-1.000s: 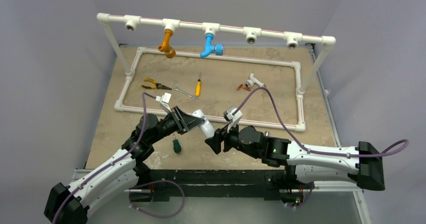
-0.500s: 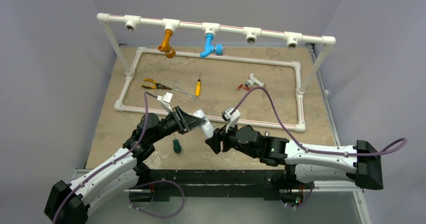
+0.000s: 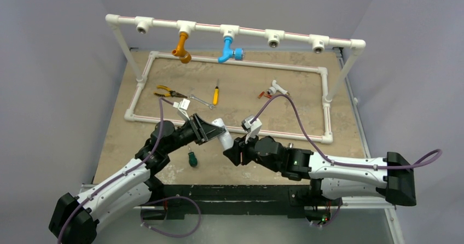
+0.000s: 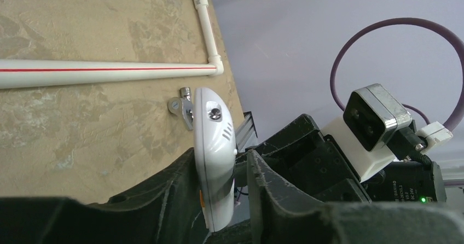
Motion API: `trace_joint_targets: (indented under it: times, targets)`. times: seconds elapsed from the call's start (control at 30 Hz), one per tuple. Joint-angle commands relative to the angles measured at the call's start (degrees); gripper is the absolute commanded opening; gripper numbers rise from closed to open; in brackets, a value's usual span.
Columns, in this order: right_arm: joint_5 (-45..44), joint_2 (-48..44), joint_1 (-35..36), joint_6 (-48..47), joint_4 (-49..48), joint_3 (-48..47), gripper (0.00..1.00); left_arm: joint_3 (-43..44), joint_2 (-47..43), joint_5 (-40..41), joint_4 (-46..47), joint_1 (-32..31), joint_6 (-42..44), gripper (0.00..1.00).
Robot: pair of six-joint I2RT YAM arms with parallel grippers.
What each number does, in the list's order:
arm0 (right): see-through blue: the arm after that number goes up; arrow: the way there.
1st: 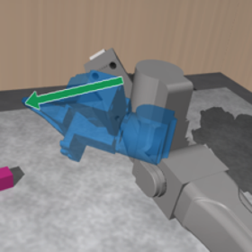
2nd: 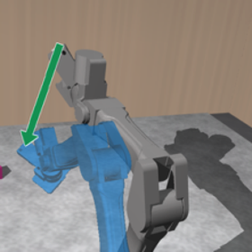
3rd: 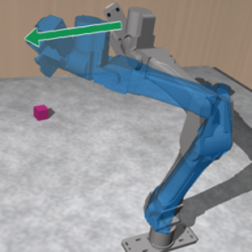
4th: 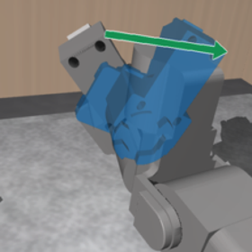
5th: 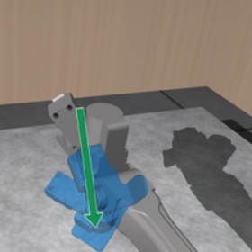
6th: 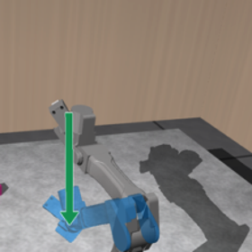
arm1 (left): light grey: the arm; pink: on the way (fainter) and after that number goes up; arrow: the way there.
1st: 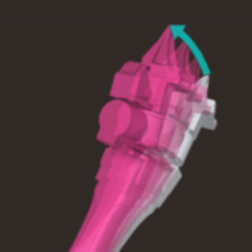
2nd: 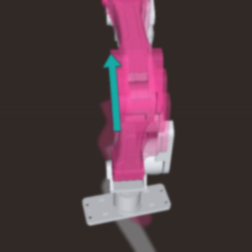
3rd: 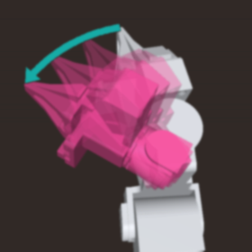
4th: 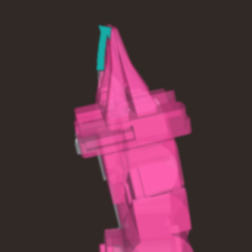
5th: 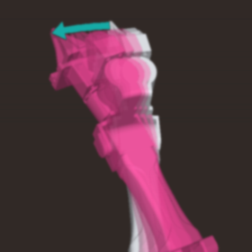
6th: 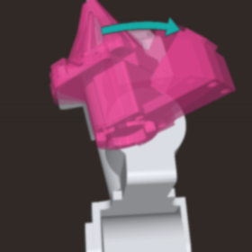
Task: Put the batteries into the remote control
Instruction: Remove the battery cover from the remote control.
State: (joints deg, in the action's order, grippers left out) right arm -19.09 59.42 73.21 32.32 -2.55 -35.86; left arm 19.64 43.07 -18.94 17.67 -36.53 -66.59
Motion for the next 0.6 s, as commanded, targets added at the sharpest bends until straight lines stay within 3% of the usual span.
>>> trace_joint_targets:
  times: [0.0,0.17,0.43,0.57]
  targets:
    - [-1.5,1.1,-0.1,2.2,-2.2,-4.6,0.0,5.3,1.5,-2.4,1.3,-0.3,1.7,0.39]
    - [-0.7,2.9,-0.1,2.2,-2.0,-6.1,0.0,6.3,2.2,-1.8,0.5,-0.4,2.1,0.47]
    - [0.4,2.9,-0.1,3.1,-2.6,-4.9,0.0,6.0,1.5,0.3,-0.9,-0.4,1.7,0.48]
    - [0.4,2.0,-0.1,3.8,-3.0,-3.7,0.0,5.3,1.4,1.8,-0.7,-0.4,0.8,0.43]
